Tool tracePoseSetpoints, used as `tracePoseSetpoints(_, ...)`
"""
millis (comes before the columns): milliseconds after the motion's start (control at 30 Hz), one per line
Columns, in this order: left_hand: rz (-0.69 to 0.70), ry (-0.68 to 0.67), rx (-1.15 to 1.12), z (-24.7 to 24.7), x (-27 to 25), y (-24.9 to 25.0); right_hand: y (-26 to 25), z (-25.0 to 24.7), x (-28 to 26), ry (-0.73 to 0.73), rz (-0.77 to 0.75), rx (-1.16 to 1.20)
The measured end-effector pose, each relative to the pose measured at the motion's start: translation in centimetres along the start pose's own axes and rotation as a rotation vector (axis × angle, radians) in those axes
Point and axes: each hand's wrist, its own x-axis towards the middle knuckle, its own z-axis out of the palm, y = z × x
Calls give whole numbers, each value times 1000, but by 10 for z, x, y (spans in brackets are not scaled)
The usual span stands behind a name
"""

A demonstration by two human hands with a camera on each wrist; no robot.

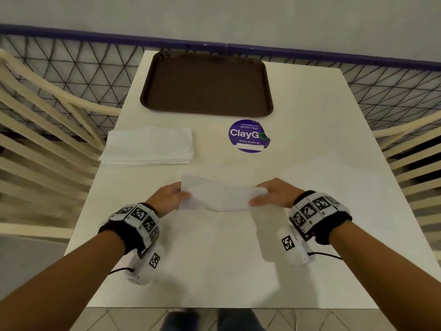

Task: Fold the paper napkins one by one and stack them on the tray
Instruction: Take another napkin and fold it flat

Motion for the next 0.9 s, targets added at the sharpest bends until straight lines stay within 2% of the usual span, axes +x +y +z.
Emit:
tracePoseSetpoints(133, -59, 25, -97, 2, 8, 1, 4, 2, 12, 65, 59, 501)
tracePoseSetpoints(200, -88, 36, -85, 1, 13, 0, 6, 5, 22, 100, 88, 582)
tracePoseSetpoints(367, -150, 45, 9, -5, 17, 1, 8, 12, 41, 131, 165, 523)
tracePoseSetpoints(567, -202, 92, 113, -9, 19, 3, 2, 11, 47, 163, 91, 347)
tracePoseSetpoints(767, -208, 159, 418, -7, 18, 6, 0, 11, 56, 220, 89, 146)
tracePoseSetpoints(900, -211, 171, 558, -4, 17, 12, 0, 12, 60, 220, 112, 103)
